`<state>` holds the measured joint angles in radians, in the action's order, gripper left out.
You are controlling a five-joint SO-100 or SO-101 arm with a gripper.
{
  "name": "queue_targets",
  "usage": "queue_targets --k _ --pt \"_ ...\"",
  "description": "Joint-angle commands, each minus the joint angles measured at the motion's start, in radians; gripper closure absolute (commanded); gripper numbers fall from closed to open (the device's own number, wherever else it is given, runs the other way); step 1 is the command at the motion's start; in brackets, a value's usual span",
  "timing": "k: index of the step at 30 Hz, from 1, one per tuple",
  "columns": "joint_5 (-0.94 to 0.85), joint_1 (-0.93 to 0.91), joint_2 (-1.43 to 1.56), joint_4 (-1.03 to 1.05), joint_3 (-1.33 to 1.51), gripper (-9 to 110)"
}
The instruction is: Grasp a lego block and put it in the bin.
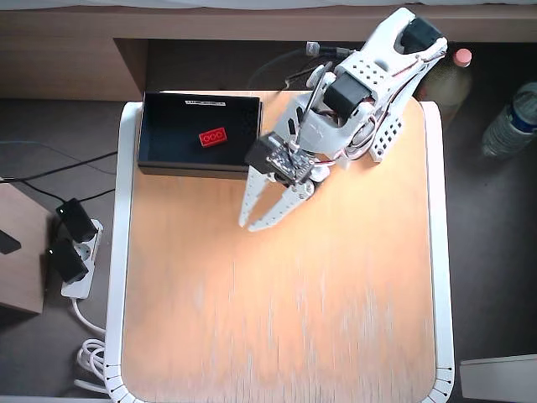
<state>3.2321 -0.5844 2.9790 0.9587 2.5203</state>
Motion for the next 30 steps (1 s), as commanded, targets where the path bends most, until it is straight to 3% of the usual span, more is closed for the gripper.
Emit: queue_targets --k 1,30 --pt "0.002 0.074 0.032 -0.009 0.017 101" --pt "-0.063 0.523 0.156 -0.011 0.454 101"
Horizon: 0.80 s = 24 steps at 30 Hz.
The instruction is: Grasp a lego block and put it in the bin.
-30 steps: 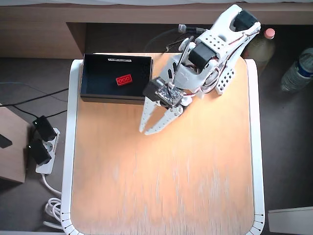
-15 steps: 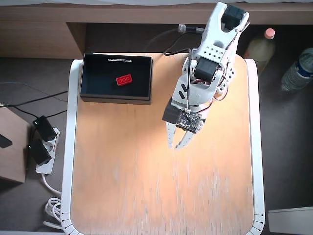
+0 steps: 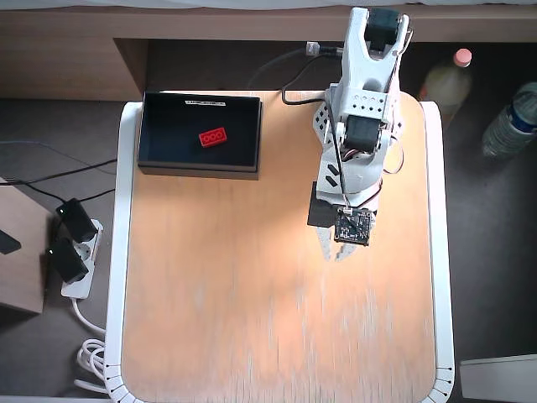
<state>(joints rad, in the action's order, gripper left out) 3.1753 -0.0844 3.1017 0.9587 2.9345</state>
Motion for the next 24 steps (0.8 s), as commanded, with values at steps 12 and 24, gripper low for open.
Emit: queue_targets --k 12,24 --pt "-0.078 0.115 0.129 0.014 0.238 101" --pt "-0.215 0.198 0.196 0.374 0.238 101"
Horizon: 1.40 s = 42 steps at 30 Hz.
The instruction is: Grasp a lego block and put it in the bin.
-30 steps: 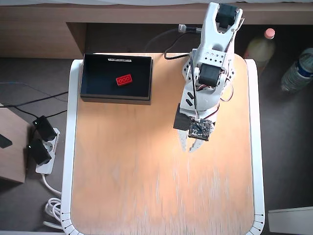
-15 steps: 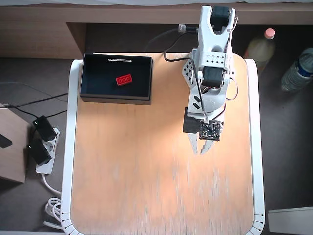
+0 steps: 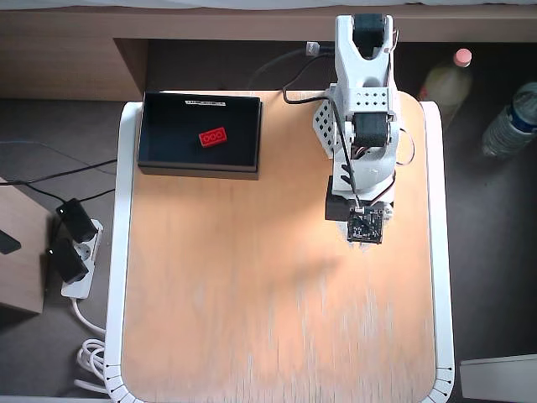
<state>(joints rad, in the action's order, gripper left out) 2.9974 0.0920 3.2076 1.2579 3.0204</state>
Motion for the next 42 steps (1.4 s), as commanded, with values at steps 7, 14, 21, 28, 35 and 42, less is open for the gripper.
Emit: queue_targets --k 7,14,21,28,35,42 --pt "-0.130 0.014 0.091 0.077 0.152 101" --pt "-0.130 0.012 0.091 0.077 0.152 101" --pt "-0.130 0.012 0.091 0.077 0.152 101" --pt "-0.130 0.012 0.091 0.077 0.152 101" --pt "-0.130 0.012 0.091 0.077 0.152 101" --pt "-0.130 0.012 0.091 0.077 0.152 101"
